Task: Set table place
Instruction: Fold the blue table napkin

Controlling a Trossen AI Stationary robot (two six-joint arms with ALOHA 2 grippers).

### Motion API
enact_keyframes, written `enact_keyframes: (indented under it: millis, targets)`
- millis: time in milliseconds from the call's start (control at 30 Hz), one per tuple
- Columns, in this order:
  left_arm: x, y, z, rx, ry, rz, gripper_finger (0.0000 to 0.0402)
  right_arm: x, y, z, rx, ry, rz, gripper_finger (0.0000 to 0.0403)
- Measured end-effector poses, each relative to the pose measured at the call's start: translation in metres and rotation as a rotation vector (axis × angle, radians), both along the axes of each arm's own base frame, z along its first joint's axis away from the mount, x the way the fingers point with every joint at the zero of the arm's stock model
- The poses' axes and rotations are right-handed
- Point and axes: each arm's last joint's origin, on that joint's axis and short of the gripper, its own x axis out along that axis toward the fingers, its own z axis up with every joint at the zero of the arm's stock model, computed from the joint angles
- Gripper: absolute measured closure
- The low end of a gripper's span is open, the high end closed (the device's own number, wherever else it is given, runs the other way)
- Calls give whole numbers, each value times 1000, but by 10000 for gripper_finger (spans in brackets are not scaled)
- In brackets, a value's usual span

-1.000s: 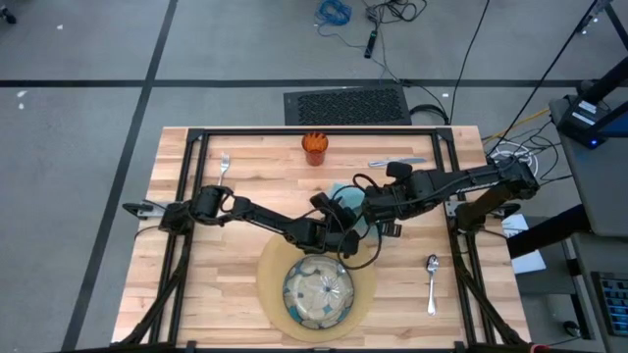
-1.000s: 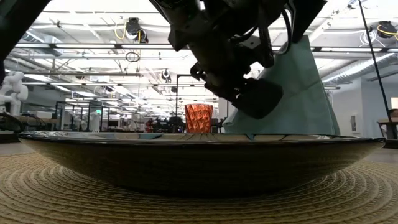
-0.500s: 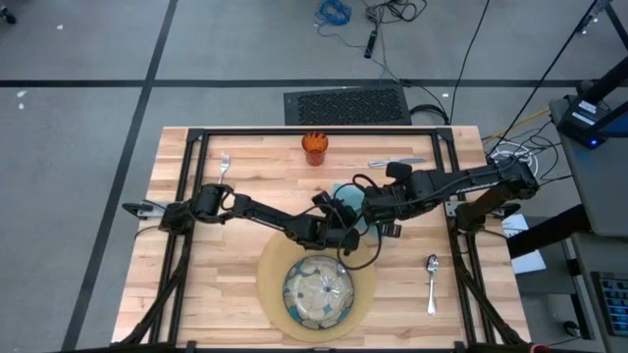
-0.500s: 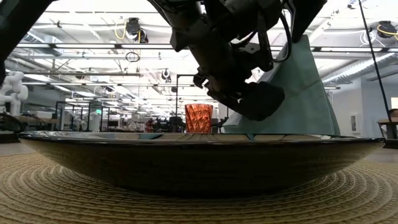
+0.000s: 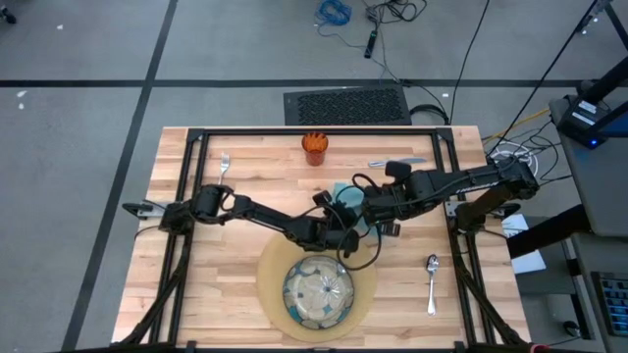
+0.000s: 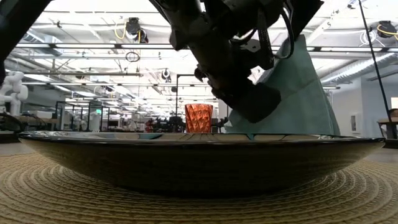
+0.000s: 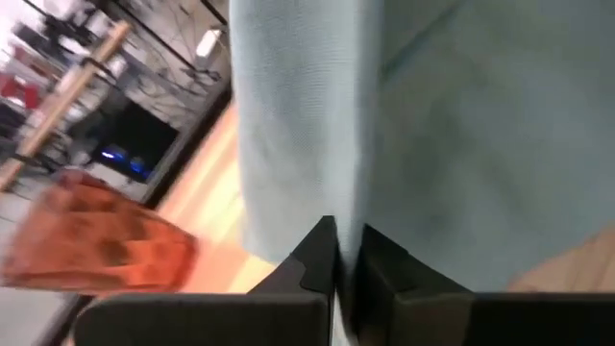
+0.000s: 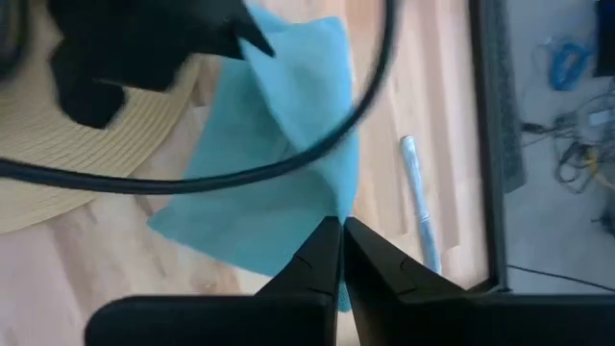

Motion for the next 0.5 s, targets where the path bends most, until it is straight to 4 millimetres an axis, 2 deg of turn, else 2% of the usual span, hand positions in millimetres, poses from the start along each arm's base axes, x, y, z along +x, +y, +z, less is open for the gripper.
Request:
enact_keyframes:
  millis: [100, 300, 500]
  targets:
    - [-7, -11, 15, 56, 9, -1, 401, 0, 0, 0, -18, -3, -1, 403]
    - [-30, -33, 59, 145, 4, 1, 401, 1, 1, 0, 13, -15, -19, 403]
    - [-60, -56, 104, 210, -20, -16, 401, 6, 14, 1, 45, -110, -7, 403]
